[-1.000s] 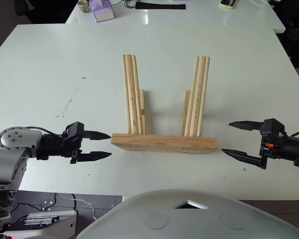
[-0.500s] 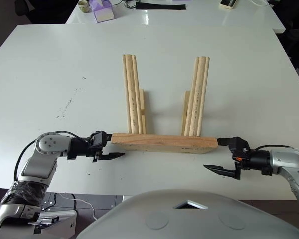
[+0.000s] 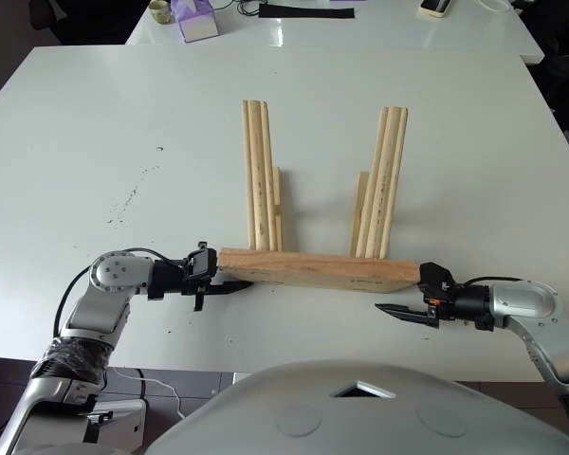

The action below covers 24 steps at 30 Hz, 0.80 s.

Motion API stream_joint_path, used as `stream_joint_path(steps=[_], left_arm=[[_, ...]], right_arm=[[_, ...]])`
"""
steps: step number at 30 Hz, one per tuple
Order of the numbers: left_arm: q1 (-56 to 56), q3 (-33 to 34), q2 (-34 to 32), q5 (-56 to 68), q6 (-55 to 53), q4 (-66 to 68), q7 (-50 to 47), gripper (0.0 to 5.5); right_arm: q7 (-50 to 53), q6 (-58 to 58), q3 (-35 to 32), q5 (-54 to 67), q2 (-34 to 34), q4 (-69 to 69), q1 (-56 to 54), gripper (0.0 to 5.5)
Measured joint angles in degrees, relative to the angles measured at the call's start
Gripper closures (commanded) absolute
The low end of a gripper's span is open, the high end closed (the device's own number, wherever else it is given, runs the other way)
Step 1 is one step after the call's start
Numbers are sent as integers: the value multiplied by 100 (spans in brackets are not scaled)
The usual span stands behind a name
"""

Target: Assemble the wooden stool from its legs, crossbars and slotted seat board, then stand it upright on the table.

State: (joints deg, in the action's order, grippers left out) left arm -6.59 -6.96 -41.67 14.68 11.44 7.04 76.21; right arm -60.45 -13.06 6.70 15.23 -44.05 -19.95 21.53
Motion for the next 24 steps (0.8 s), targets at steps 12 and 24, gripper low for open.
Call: stream_joint_path(steps=[12, 24], left_arm=[[-142, 333, -329, 747, -1475, -1219, 124, 411], [-975, 1694, -1113, 2652, -3586, -3087, 122, 411]], right_arm=[[366, -630, -482, 627, 56, -648, 219, 348], [303, -2450, -2502, 3027, -620, -2242, 639, 348]])
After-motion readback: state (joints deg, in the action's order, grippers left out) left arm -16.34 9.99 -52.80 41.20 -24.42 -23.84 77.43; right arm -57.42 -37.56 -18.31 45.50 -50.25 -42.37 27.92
